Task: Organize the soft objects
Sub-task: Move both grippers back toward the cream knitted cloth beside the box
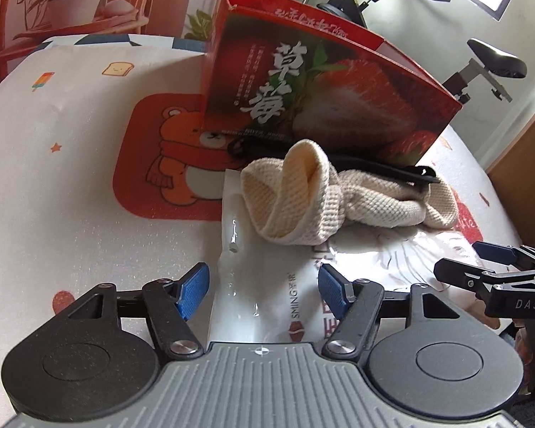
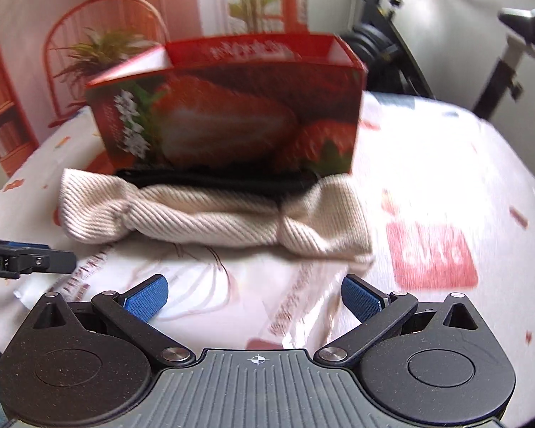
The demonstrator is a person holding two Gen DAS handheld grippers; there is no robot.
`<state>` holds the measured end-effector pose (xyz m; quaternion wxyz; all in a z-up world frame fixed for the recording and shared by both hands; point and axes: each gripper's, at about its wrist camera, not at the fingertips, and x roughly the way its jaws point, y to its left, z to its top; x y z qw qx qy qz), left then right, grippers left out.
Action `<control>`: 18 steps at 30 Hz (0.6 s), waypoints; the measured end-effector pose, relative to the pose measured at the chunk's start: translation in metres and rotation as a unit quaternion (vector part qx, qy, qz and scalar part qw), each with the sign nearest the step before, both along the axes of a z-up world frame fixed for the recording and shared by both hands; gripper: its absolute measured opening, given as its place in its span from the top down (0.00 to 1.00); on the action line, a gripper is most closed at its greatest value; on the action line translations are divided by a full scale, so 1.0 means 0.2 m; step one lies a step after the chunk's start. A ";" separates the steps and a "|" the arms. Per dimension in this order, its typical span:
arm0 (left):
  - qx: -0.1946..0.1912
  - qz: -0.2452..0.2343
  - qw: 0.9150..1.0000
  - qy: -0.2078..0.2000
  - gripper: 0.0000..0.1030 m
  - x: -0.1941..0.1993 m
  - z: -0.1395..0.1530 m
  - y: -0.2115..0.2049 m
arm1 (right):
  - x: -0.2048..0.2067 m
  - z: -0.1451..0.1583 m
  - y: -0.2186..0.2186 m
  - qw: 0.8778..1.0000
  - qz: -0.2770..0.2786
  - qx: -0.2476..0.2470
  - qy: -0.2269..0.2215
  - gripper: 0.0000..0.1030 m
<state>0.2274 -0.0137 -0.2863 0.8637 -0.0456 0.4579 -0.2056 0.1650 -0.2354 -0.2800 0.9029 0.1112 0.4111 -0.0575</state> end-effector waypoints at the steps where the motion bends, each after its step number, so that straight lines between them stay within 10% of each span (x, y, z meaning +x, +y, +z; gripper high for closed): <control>1: 0.002 0.000 1.000 0.002 0.30 0.00 -0.01 0.00 | 0.00 -0.02 -0.01 1.000 -0.005 0.004 0.008 0.00; 18: 0.006 -0.015 1.000 -0.014 0.03 -0.01 -0.07 -0.02 | 0.00 -0.13 -0.07 0.997 -0.026 0.072 0.027 0.00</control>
